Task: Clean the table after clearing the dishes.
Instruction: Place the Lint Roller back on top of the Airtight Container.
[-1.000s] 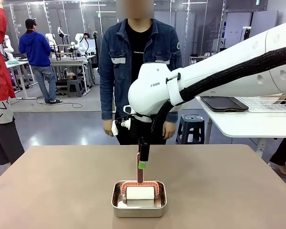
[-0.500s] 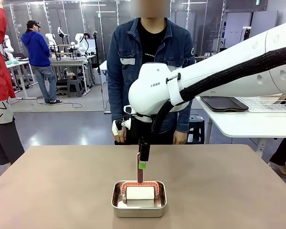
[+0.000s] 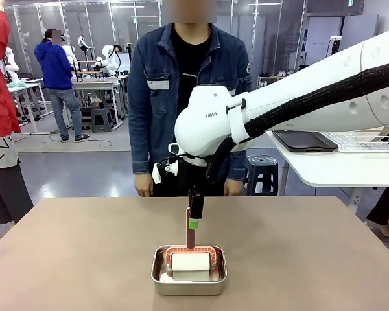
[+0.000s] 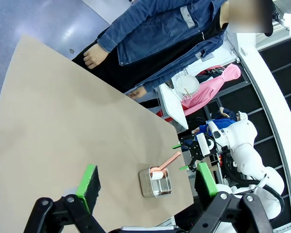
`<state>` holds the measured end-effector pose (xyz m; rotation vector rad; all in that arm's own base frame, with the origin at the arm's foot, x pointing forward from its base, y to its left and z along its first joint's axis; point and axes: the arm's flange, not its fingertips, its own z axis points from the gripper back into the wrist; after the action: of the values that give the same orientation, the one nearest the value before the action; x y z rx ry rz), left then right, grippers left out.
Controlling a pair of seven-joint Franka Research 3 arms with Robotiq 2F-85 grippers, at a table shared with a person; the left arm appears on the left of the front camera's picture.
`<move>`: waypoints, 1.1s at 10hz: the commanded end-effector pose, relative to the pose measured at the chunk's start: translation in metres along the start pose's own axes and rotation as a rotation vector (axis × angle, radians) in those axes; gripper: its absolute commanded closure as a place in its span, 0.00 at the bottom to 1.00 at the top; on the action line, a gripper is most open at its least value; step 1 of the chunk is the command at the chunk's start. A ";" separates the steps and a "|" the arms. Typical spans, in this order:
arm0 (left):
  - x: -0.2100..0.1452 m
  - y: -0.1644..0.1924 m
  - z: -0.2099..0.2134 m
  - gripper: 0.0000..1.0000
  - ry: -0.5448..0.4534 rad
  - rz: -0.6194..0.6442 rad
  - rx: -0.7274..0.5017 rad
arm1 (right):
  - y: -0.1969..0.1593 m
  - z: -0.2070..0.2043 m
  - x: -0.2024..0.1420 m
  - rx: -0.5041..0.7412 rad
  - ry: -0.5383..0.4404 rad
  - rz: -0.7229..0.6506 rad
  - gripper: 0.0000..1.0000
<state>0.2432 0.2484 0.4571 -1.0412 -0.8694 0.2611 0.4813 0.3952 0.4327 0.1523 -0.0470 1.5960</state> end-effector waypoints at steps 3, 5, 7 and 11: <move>0.000 -0.002 0.004 0.00 0.012 -0.003 -0.003 | -0.017 0.080 -0.083 0.146 -0.416 -0.459 0.00; 0.000 -0.002 0.004 0.00 0.012 -0.003 -0.003 | -0.024 0.084 -0.187 0.412 -0.870 -0.672 0.00; 0.000 -0.002 0.004 0.00 0.012 -0.003 -0.003 | -0.014 0.060 -0.313 0.591 -1.204 -0.949 0.00; 0.000 -0.002 0.004 0.00 0.012 -0.003 -0.003 | 0.068 0.005 -0.526 0.809 -1.571 -1.257 0.00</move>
<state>0.2438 0.2478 0.4573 -1.0407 -0.8678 0.2594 0.4355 -0.1034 0.3759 1.4258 -0.2700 0.2186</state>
